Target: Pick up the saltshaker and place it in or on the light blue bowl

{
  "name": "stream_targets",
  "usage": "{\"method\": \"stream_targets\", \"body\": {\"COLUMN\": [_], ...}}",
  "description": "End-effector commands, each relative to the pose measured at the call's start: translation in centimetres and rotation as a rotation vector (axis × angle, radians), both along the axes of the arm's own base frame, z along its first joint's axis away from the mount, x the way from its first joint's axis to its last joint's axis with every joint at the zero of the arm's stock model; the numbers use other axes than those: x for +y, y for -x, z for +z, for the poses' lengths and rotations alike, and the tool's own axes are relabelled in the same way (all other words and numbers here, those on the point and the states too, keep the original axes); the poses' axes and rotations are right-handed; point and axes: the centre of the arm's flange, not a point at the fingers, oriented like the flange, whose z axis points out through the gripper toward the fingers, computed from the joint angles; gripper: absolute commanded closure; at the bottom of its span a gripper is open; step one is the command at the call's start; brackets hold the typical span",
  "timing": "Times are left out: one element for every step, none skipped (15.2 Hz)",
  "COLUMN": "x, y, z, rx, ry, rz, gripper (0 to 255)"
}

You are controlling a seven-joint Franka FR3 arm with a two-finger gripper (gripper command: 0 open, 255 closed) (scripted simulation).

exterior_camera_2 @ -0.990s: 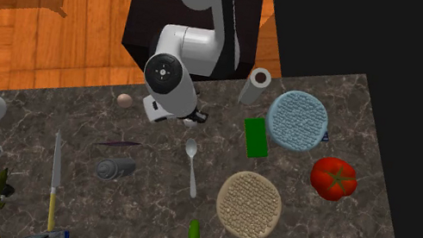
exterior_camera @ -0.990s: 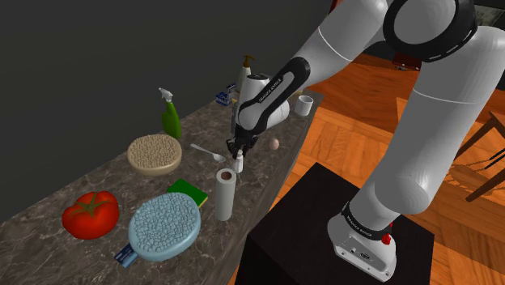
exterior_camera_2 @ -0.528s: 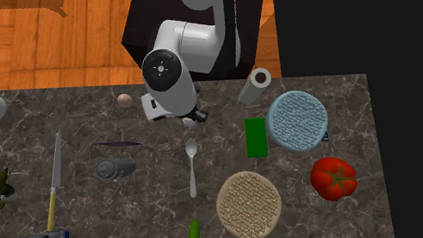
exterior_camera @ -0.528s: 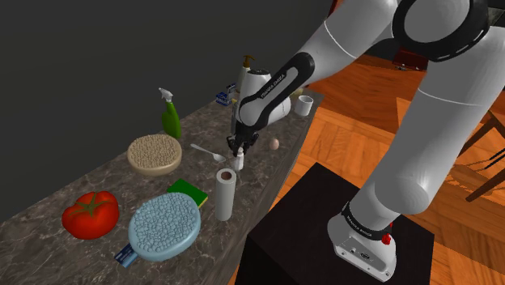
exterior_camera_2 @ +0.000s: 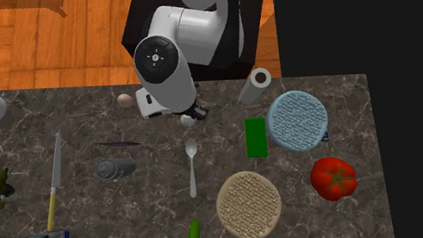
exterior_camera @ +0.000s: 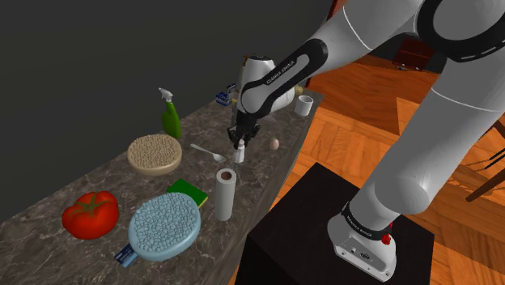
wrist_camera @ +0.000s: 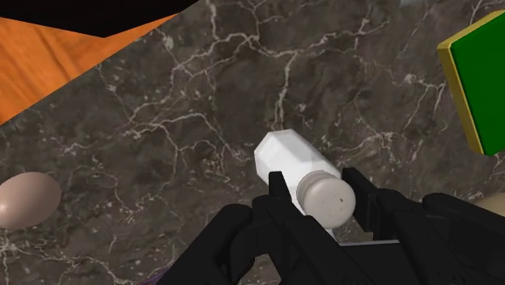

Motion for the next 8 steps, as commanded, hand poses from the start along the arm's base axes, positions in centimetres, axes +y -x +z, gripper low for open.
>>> {"method": "stream_targets", "body": {"x": [0.0, 0.0, 0.0, 0.0, 0.0, 0.0, 0.0, 0.0], "y": [0.0, 0.0, 0.0, 0.0, 0.0, 0.0, 0.0, 0.0], "z": [1.0, 1.5, 2.1, 2.6, 3.1, 3.6, 4.2, 4.7], "rx": [0.0, 0.0, 0.0, 0.0, 0.0, 0.0, 0.0, 0.0], "ry": [0.0, 0.0, 0.0, 0.0, 0.0, 0.0, 0.0, 0.0], "rz": [0.0, 0.0, 0.0, 0.0, 0.0, 0.0, 0.0, 0.0], "gripper": [255, 255, 255, 255, 255, 255, 255, 255]}}
